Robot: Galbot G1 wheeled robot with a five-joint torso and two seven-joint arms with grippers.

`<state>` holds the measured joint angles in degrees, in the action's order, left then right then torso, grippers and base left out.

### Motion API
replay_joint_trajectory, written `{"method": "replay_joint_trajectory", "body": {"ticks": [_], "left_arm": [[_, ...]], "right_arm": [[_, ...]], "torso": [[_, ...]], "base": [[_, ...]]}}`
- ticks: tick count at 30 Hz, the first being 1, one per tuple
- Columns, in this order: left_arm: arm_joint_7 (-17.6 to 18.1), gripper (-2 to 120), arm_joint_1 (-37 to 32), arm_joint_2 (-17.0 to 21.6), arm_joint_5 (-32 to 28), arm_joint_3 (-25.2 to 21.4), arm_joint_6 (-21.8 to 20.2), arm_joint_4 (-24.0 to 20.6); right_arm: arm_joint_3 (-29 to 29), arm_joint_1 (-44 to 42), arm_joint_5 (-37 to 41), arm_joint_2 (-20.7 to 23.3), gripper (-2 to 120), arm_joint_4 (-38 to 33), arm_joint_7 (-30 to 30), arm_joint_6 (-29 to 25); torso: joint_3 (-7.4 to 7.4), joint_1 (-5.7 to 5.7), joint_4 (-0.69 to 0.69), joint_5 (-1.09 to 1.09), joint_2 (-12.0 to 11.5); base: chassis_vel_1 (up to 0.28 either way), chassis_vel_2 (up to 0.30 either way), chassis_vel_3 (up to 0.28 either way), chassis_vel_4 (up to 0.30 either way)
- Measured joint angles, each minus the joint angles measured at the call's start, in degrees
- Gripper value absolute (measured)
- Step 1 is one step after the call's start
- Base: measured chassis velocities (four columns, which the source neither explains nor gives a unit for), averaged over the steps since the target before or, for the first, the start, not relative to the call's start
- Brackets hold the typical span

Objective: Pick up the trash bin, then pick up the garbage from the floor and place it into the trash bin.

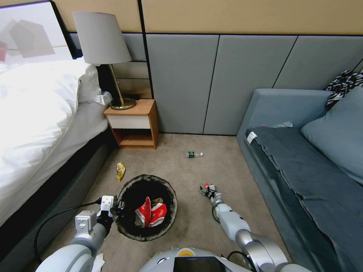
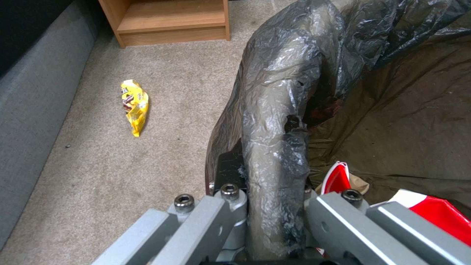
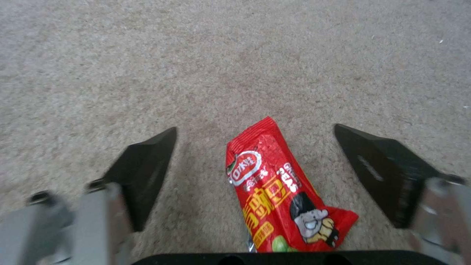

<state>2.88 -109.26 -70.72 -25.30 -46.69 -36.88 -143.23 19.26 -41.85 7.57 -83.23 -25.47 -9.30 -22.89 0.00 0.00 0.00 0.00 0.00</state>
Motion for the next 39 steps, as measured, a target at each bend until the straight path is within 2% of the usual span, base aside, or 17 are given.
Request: {"method": "replay_joint_trajectory", "body": {"ticks": [7,8,11,12,15,16,19,20,22,29,33,34,36,37,39], "left_arm": [[-0.07,2,0.02,-0.02,-0.04,0.04,-0.18,0.00],[-0.07,2,0.02,-0.02,-0.04,0.04,-0.18,0.00],[-0.10,2,-0.09,-0.02,-0.04,0.05,-0.20,0.00],[-0.10,2,-0.09,-0.02,-0.04,0.05,-0.20,0.00],[-0.15,2,-0.24,0.02,-0.03,0.05,-0.19,0.00],[-0.15,2,-0.24,0.02,-0.03,0.05,-0.19,0.00],[-0.18,2,-0.40,0.05,0.02,0.02,-0.19,0.00],[-0.18,2,-0.40,0.05,0.02,0.02,-0.19,0.00],[-0.20,2,-0.44,0.06,0.09,0.00,-0.15,0.00],[-0.30,2,-0.40,-0.10,0.35,0.20,-0.07,0.00],[-0.47,2,-0.35,-0.32,0.66,0.39,-0.01,0.00],[-0.53,2,-0.32,-0.33,0.68,0.39,0.03,0.00],[-0.55,2,-0.23,-0.24,0.68,0.29,0.07,0.00],[-0.55,2,-0.23,-0.24,0.68,0.29,0.07,0.00],[-0.54,2,-0.02,-0.13,0.69,0.12,0.10,0.00]], "right_arm": [[0.08,-2.73,0.07,0.69,51,-2.28,0.19,0.16],[0.08,-2.73,0.07,0.69,51,-2.28,0.19,0.16],[0.12,-3.48,0.35,0.79,36,-2.84,0.21,0.16],[0.12,-3.48,0.35,0.79,36,-2.84,0.21,0.16],[0.12,-3.87,0.70,0.79,22,-2.94,0.21,0.04],[0.12,-3.87,0.70,0.79,22,-2.94,0.21,0.04],[0.14,-4.25,1.04,0.84,8,-2.84,0.12,-0.24],[0.14,-4.25,1.04,0.84,8,-2.84,0.12,-0.24],[0.14,-4.49,1.33,1.02,0,-2.81,0.03,-0.37],[0.13,-4.82,1.75,1.51,0,-3.22,-0.06,-0.52],[0.50,-5.38,2.44,2.12,0,-4.66,0.42,-0.20],[0.71,-5.86,2.55,2.36,0,-6.07,1.01,-0.11],[1.16,-7.77,3.09,3.18,0,-11.37,2.48,0.85],[1.16,-7.77,3.09,3.18,0,-11.37,2.48,0.85],[2.58,-11.93,4.16,4.65,0,-23.25,3.64,5.19]], "torso": [[0.00,0.00,0.00,-0.01,0.00],[0.00,0.00,0.00,-0.01,0.00],[0.00,0.00,0.00,0.00,0.00],[0.00,0.00,0.00,0.00,0.00],[0.00,0.00,0.02,0.00,0.00],[0.00,0.00,0.02,0.00,0.00],[0.00,0.00,0.02,0.01,0.00],[0.00,0.00,0.02,0.01,0.00],[-0.01,0.00,0.01,0.00,0.00],[0.00,0.00,0.03,0.03,0.00],[0.00,0.00,-0.03,-0.05,0.00],[0.00,0.00,-0.04,0.01,0.00],[0.00,0.00,-0.03,-0.02,0.00],[0.00,0.00,-0.03,-0.02,0.00],[0.00,0.00,-0.03,0.01,0.00]], "base": [[0.000,0.000,0.000,0.000],[0.000,0.000,0.000,0.000],[0.000,0.000,0.000,0.000],[0.000,0.000,0.000,0.000],[0.000,0.000,0.000,0.000],[0.000,0.000,0.000,0.000],[0.000,0.000,0.000,0.000],[0.000,0.000,0.000,0.000],[0.000,0.000,0.000,0.000],[0.000,0.000,0.000,0.000],[0.000,0.000,0.000,0.000],[0.000,0.000,0.000,0.000],[0.000,0.000,0.000,0.000],[0.000,0.000,0.000,0.000],[0.000,0.000,0.000,0.000]]}}
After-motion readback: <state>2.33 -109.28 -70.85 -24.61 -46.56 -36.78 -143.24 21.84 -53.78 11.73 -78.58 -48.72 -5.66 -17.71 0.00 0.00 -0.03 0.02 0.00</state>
